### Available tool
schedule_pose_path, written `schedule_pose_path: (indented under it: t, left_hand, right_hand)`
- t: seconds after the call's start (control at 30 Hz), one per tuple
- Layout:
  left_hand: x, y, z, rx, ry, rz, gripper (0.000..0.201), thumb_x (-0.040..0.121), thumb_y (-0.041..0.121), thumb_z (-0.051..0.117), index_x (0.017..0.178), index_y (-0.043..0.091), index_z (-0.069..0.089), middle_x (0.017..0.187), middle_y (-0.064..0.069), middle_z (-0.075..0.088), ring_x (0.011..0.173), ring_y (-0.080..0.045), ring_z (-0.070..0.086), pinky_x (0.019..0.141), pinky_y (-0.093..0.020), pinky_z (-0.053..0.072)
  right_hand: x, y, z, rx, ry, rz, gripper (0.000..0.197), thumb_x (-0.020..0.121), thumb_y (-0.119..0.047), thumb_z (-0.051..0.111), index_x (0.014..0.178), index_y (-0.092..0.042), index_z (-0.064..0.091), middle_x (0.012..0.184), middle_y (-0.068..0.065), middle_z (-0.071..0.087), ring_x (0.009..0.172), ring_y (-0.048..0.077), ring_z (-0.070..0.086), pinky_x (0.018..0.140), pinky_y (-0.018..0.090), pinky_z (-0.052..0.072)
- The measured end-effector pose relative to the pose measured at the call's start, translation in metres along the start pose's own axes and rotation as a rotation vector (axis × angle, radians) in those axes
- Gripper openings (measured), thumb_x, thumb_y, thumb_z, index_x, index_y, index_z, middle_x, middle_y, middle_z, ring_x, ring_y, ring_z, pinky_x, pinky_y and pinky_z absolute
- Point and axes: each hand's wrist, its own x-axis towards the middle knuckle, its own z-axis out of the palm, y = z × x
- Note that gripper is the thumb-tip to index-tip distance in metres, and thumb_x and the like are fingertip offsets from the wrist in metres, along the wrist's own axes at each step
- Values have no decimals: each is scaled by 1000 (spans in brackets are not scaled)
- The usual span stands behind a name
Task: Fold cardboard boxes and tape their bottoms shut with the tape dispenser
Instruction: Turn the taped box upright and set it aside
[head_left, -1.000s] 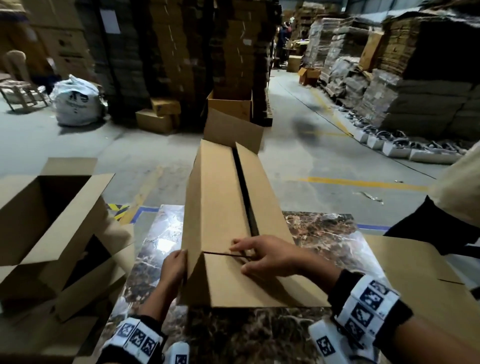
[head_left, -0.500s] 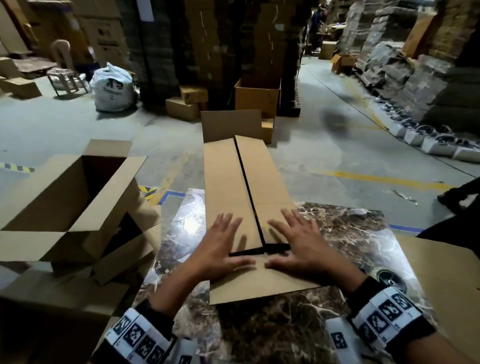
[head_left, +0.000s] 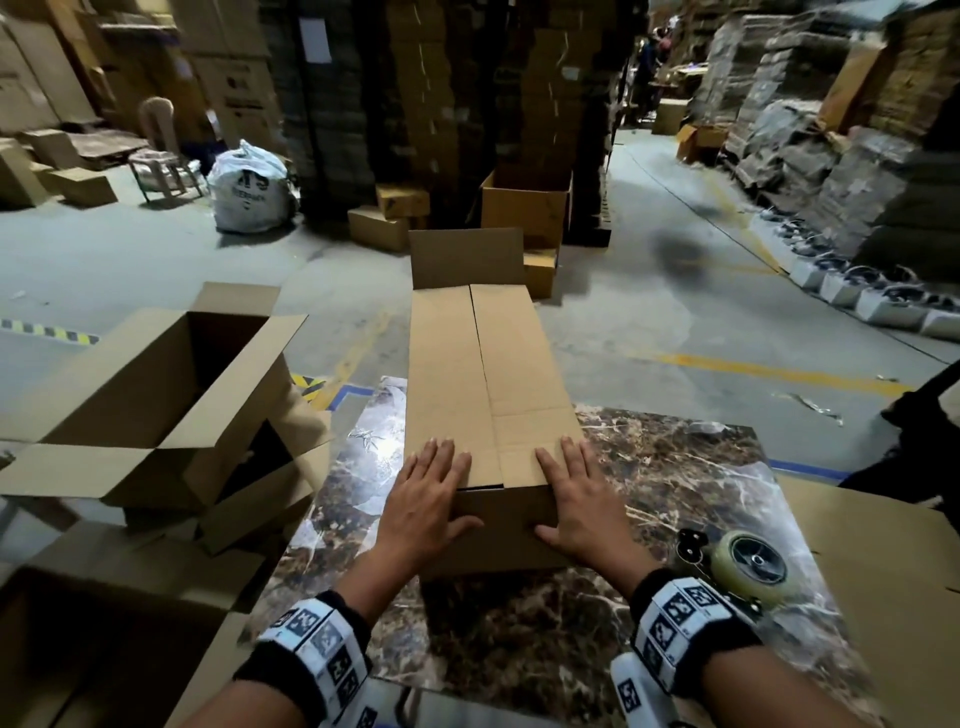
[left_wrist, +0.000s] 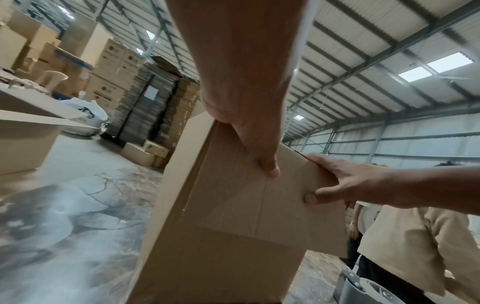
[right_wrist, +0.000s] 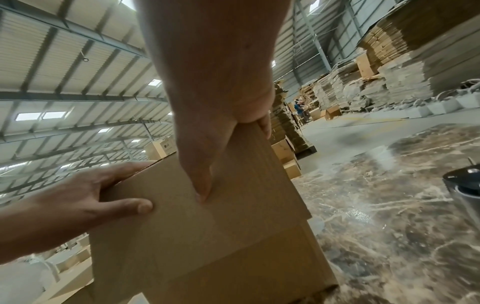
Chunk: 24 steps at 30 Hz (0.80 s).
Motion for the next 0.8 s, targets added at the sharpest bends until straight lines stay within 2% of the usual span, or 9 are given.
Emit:
schedule_pose_path:
  t: [0.1,0.2,0.37,0.43,0.5,0.63,0.7,0.77,0.8]
  left_hand:
    - [-12,0,0,10,-36,23,89,76,79,41,141,18,46,146,-12,50,135,-32,47,108,-47,34]
    - [-19,4,-2,-19,-29,36,86,84,84,24,144,25,41,148,-11,47,137,-34,43,109,-49,33]
    - [-6,28,-22,-56,-89,91,110,65,91,-9,153,35,24,164,-4,14,151,-28,9,118,-48,17]
    - [5,40,-29,-37,-144,106,103,67,90,-2,154,39,20,165,-4,7,152,-27,4,120,-50,16]
    - [13,49,-35,23,-166,140,91,76,85,9,152,38,27,164,-7,9,151,-31,6,119,-52,18]
    - [25,62,-60,233,-154,234,52,94,48,34,131,18,56,162,-10,20,149,-35,15,116,-49,26]
    - [34,61,-78,309,-60,321,33,88,25,52,112,10,70,155,-12,37,144,-37,31,110,-47,39]
    - [42,55,-101,420,-3,374,17,73,17,68,85,10,78,136,-13,59,132,-35,49,94,-39,53]
    - [47,49,-110,460,19,390,14,73,15,69,81,9,78,129,-14,64,131,-34,51,92,-37,55]
  right_hand:
    - [-17,-2,-4,-12,-28,-6,112,77,-68,64,155,-33,-8,165,6,-12,150,31,-15,121,50,20]
    - [-43,-5,-6,4,-23,-25,110,75,-78,55,156,-33,-4,164,8,-9,150,34,-10,116,53,26]
    - [-57,2,-4,69,2,-17,104,68,-92,25,155,-38,6,165,7,0,151,31,-2,114,53,32]
    - [-54,7,-6,98,-18,-2,116,56,-97,10,156,-39,5,165,5,-4,151,28,-6,116,51,29]
    - [-55,10,-8,124,-30,7,118,51,-92,-1,156,-39,3,165,3,-8,151,26,-10,117,51,25]
    - [-60,15,-12,170,-57,9,116,51,-91,-6,155,-40,3,165,0,-12,151,22,-14,117,52,22]
    - [-61,16,-14,187,-44,15,119,50,-91,-10,155,-40,7,166,0,-9,151,22,-12,117,53,24]
    - [-59,15,-17,187,-36,19,121,49,-91,-13,155,-38,11,166,0,-4,152,22,-9,116,54,25]
    - [-59,15,-18,191,-40,21,119,52,-91,-11,155,-38,13,166,0,-2,152,23,-7,116,54,26]
